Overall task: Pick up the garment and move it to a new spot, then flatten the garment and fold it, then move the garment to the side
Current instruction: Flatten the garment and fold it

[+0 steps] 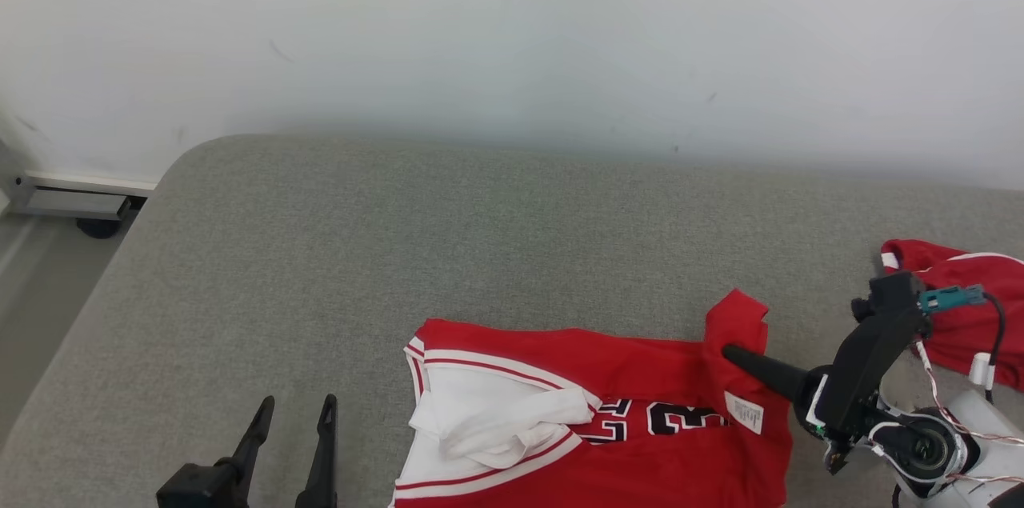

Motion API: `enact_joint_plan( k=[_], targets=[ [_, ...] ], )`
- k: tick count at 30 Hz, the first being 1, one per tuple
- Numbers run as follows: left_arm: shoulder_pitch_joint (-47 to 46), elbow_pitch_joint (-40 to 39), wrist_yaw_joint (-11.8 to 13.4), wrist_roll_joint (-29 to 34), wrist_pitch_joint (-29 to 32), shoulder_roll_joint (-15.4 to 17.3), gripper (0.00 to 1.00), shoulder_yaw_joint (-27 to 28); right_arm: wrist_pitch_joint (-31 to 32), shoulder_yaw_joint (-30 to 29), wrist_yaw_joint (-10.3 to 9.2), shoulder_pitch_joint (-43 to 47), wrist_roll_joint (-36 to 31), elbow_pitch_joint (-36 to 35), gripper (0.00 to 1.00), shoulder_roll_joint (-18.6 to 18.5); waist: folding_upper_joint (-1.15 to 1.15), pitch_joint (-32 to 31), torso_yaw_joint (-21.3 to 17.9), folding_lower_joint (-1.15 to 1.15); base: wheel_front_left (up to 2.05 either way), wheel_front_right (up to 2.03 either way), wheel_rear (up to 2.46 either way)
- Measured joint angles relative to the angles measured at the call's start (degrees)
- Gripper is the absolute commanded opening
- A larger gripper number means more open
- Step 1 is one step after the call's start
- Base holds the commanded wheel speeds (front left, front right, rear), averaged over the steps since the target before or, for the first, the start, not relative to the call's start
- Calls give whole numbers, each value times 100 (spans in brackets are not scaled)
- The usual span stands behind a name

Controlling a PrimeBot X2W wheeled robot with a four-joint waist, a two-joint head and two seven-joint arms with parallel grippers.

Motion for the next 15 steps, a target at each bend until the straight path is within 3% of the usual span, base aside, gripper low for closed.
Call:
enact_joint_plan(
  k=[12,15],
  targets=[
    [-27,1,0,51,168,-46,100,-122,327,29,-16,90,475,-602,0,584,0,-9,484,0,0,0,0],
    [-37,10,0,51,191,-57,100,-134,316,38,-101,-68,474,-617,0,730,0,-3,614,0,0,0,0]
  ],
)
